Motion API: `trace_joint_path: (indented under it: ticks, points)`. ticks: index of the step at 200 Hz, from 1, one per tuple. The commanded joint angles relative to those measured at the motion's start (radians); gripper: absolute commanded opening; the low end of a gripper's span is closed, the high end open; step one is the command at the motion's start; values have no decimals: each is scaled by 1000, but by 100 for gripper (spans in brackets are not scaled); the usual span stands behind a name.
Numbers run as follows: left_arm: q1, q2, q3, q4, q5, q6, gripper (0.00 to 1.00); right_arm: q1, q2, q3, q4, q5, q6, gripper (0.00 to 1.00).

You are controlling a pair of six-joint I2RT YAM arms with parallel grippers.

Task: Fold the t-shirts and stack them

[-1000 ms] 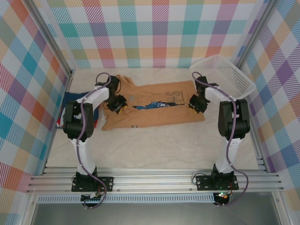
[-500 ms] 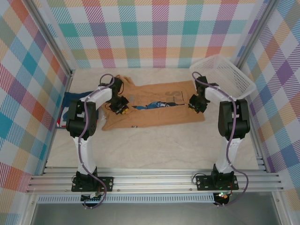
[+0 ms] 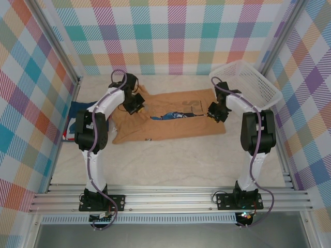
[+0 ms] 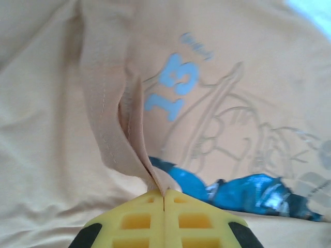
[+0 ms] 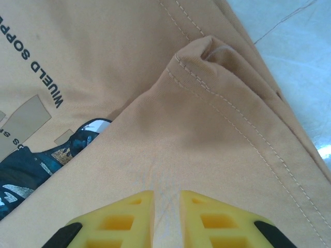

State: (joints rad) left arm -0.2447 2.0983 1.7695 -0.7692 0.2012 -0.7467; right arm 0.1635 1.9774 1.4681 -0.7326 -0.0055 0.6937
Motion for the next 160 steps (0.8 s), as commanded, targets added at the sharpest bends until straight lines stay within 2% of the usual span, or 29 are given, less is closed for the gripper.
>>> trace_joint_path:
  ticks: [1,48,59,78,94,108,138,160]
  points:
    - [-12,79,90,-53,23,-8,0,5,-48,23,-34,-17,-19,20]
    - [-24,208,275,-132,49,25,0,5,-60,18,-48,-26,-28,20]
    - [-27,228,305,-146,51,31,13,5,-61,18,-47,-29,-30,21]
    - [-34,231,318,-127,61,41,20,5,-64,14,-47,-34,-29,21]
    - [-38,211,318,-103,70,48,36,7,-66,15,-47,-36,-31,21]
    - [-38,176,312,-96,47,62,45,11,-67,14,-47,-36,-38,21]
    - [6,133,295,-168,-59,62,45,29,-67,11,-42,-35,-55,21]
    - [71,151,280,-212,-76,47,41,36,-63,-4,-25,-51,-61,21]
